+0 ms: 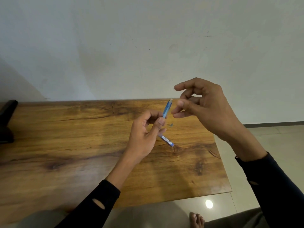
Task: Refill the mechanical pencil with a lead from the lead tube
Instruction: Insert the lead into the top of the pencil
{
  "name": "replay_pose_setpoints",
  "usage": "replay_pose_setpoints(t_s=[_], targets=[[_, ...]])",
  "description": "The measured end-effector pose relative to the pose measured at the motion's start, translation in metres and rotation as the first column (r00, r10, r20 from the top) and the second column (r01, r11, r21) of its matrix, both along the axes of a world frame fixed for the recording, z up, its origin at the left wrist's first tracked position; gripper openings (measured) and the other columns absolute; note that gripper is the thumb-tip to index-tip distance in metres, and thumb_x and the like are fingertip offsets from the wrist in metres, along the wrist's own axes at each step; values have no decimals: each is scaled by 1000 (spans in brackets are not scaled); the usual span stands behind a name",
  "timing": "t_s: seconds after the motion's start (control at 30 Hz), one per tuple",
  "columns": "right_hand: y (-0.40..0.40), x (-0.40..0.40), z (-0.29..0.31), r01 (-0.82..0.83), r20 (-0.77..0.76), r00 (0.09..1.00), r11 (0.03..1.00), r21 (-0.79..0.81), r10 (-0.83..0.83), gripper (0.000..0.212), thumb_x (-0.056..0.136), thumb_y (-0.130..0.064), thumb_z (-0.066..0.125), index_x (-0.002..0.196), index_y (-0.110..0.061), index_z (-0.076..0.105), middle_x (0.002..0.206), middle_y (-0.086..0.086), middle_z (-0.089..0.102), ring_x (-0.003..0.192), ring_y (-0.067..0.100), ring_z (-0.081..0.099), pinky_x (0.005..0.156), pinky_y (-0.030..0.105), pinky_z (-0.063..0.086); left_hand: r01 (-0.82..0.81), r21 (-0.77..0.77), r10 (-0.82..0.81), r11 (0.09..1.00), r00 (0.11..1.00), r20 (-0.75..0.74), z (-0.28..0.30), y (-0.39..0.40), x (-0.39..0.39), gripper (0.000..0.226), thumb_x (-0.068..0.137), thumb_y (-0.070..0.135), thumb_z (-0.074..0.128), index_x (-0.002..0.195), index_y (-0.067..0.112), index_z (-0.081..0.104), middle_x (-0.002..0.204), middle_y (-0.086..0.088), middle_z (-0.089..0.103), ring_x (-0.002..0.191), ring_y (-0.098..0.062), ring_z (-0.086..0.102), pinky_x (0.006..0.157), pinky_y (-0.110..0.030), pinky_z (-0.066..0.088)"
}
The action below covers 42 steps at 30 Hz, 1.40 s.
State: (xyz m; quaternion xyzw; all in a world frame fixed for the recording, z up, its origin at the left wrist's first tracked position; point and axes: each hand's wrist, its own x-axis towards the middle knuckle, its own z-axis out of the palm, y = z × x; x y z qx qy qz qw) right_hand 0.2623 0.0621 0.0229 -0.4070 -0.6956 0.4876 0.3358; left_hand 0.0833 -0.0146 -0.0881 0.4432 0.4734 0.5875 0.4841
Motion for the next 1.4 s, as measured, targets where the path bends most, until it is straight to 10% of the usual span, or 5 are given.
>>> replay_pose_setpoints(t_s=[0.3, 0.63, 0.77, 1.0, 1.4], targets=[[6, 3, -88, -107, 706, 706, 977, 187, -57, 36, 98, -2, 72, 130, -19, 66, 115, 0, 62, 93, 17, 62, 75, 29, 51, -20, -7, 20, 1000, 1000, -4, 1, 1, -2, 8, 105, 15, 64, 110, 13, 71, 96, 17, 72, 97, -8, 70, 85, -39, 68], [4, -4, -108, -188, 738, 673, 955, 230, -46, 13, 97, -2, 69, 99, -14, 65, 96, 1, 59, 86, 26, 61, 69, 36, 47, -29, 5, 29, 1000, 999, -35, 2, 1, -3, 21, 105, 17, 65, 115, -1, 68, 97, 17, 75, 98, -10, 72, 84, -33, 67], [7, -3, -100, -112, 646, 756, 952, 285, -104, 17, 98, -4, 71, 91, -18, 64, 92, 1, 69, 83, 24, 69, 66, 25, 50, -27, -15, 27, 1000, 999, -31, 3, 1, -3, 15, 105, 15, 65, 114, 3, 69, 97, 19, 75, 99, -9, 72, 84, -33, 67], [15, 2, -22, 67, -77, 995, 993, 100, -60, 8, 94, -8, 81, 97, -5, 74, 93, 14, 81, 85, 30, 82, 68, 35, 68, -24, -42, 24, 999, 1000, 9, 3, 1, -1, 8, 105, 15, 66, 103, 20, 72, 96, -4, 68, 96, -18, 69, 82, -36, 68], [-3, -13, -9, 3, -102, 995, 979, 205, 18, 11, 97, -1, 75, 104, -9, 77, 97, 11, 79, 97, 34, 78, 74, 40, 68, -8, -43, 8, 999, 1000, -8, 0, 1, 0, 8, 105, 21, 67, 108, 15, 71, 100, -4, 69, 98, -17, 70, 82, -40, 69]])
